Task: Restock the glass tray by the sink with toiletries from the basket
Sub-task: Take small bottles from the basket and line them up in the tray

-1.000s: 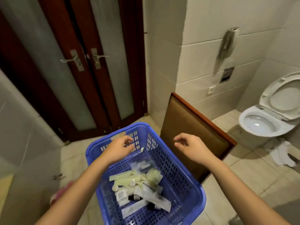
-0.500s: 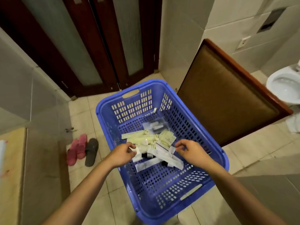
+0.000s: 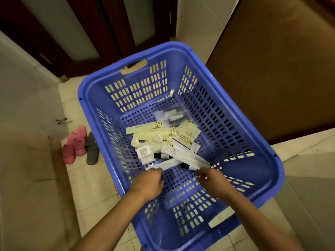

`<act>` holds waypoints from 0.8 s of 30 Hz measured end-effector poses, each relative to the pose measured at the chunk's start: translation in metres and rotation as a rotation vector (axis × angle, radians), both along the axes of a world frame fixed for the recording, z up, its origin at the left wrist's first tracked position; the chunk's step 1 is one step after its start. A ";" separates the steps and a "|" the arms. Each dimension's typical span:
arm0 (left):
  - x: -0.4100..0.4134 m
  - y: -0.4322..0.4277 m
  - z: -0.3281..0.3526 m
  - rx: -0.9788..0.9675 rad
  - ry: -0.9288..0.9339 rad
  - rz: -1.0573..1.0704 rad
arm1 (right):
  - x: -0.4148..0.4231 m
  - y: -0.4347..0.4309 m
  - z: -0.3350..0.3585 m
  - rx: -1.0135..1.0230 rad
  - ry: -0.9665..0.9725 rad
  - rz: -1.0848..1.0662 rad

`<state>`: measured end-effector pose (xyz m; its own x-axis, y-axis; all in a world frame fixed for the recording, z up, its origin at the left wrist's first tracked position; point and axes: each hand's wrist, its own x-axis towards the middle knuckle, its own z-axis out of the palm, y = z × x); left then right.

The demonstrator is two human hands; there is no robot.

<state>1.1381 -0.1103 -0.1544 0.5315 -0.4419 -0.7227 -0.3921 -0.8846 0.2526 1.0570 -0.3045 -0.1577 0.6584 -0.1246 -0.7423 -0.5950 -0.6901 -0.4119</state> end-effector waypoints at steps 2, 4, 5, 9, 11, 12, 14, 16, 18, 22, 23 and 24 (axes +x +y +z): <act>0.004 -0.015 -0.017 0.053 0.011 -0.037 | 0.010 0.000 -0.023 -0.001 0.009 0.010; 0.007 -0.033 -0.034 0.094 0.061 -0.037 | 0.020 0.002 -0.045 -0.001 0.025 0.026; 0.008 -0.043 -0.043 0.105 0.098 -0.021 | 0.024 0.005 -0.056 -0.001 0.046 0.034; 0.007 -0.076 -0.082 0.122 0.183 0.252 | 0.034 0.013 -0.095 -0.072 0.138 0.093; 0.004 -0.083 -0.096 0.070 0.278 0.547 | 0.037 0.013 -0.103 -0.118 0.189 0.139; 0.003 -0.085 -0.105 0.021 0.353 0.749 | 0.039 0.013 -0.110 -0.129 0.209 0.160; 0.002 -0.086 -0.120 -0.043 0.409 1.091 | 0.043 0.009 -0.120 -0.163 0.230 0.178; 0.000 -0.080 -0.128 -0.034 0.340 1.167 | 0.045 0.005 -0.127 -0.215 0.208 0.163; -0.002 -0.074 -0.137 -0.012 0.254 1.165 | 0.047 -0.001 -0.131 -0.249 0.176 0.100; 0.006 -0.066 -0.150 -0.054 0.267 1.290 | 0.047 -0.013 -0.137 -0.220 0.171 0.016; 0.008 -0.065 -0.153 -0.068 0.279 1.309 | 0.047 -0.016 -0.138 -0.198 0.174 0.012; 0.009 -0.064 -0.157 -0.082 0.287 1.319 | 0.047 -0.018 -0.139 -0.175 0.174 0.015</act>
